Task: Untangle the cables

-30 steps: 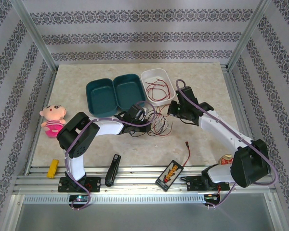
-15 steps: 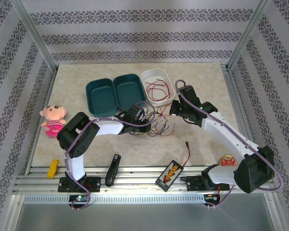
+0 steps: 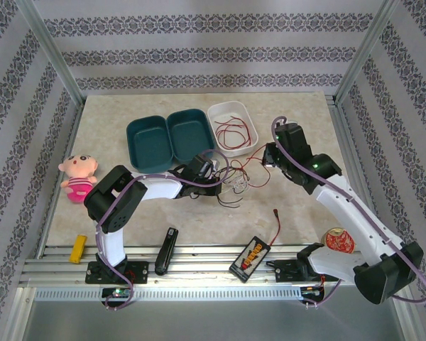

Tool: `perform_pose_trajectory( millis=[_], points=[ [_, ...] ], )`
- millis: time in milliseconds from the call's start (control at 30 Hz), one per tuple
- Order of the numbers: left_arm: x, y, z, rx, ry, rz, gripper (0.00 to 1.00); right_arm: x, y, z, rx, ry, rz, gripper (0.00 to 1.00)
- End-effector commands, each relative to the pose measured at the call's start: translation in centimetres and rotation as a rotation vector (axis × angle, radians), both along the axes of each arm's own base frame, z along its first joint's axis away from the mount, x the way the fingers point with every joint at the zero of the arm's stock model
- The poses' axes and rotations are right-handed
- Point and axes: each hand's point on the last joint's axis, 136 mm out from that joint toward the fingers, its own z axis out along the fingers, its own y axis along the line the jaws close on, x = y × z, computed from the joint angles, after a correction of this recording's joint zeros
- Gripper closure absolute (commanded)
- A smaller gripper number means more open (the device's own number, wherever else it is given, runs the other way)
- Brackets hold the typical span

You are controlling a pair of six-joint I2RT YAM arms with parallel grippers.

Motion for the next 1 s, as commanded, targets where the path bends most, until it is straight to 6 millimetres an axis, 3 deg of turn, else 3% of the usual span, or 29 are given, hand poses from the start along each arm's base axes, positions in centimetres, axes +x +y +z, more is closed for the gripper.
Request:
perform_pose_trajectory(
  millis=[0,400,967],
  points=[
    [-1.8,2.1,-3.2,0.078,0.110,0.017,0.94,-0.1,-1.4,3.8,-0.040,-0.108,-0.037,1.00],
    [-2.0,2.4,-3.2,0.082,0.113,0.019,1.00,-1.0,-4.8,9.7,-0.077,-0.251,-0.124,1.00],
    [-2.9,2.8,-3.5,0.074,0.144,-0.003,1.00,-3.1,-9.9,16.1,-0.160,-0.385,-0.277,1.00]
  ],
)
